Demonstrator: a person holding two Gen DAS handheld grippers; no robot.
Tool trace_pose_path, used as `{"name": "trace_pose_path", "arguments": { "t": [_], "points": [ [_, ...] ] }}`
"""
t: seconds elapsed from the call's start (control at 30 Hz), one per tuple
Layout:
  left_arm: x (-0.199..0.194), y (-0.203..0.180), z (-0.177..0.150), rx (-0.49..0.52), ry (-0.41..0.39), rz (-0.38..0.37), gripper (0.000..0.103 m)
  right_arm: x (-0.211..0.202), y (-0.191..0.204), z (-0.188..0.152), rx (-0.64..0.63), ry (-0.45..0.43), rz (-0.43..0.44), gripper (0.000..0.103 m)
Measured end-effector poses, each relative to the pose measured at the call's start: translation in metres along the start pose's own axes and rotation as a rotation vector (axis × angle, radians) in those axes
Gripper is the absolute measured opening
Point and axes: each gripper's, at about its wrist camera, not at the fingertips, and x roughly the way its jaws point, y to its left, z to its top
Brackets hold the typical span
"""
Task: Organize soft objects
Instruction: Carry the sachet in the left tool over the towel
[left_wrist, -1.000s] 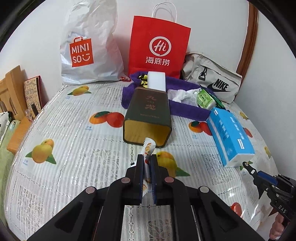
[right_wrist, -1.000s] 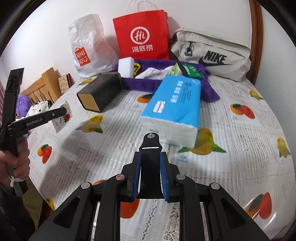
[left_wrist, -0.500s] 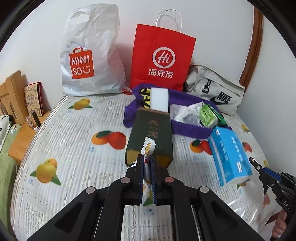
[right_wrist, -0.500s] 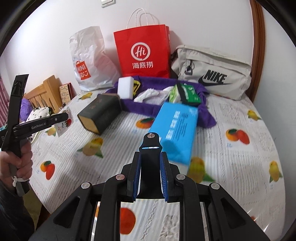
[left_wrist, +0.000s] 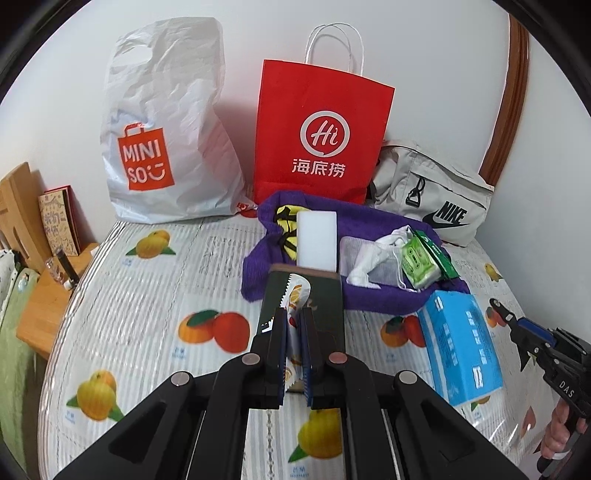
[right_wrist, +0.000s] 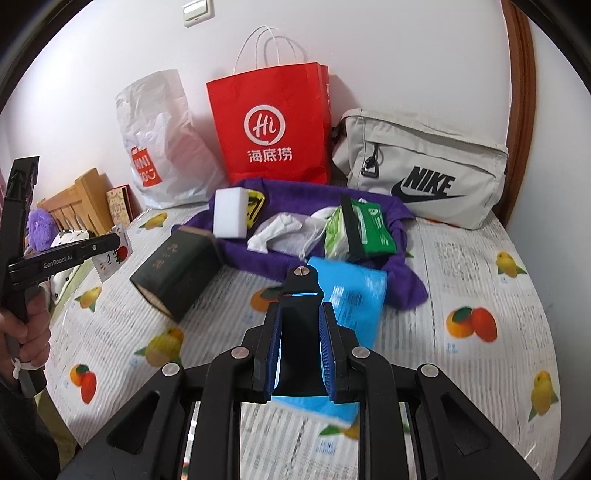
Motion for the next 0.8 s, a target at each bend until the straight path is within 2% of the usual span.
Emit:
{"name": "trace_pose_path", "arguments": {
  "t": [0.4, 0.8],
  "points": [
    [0.028, -0.004, 0.034, 0.011, 0.009, -0.011, 0.007, 0.031, -0.019, 0.04, 0.006, -0.006, -0.011, 0.021],
    [0.074, -0.024, 0.068, 0.031, 0.039, -0.047, 0.007, 0.077, -0.035, 0.075, 0.018, 0.017, 0.009, 0.021]
  ]
}}
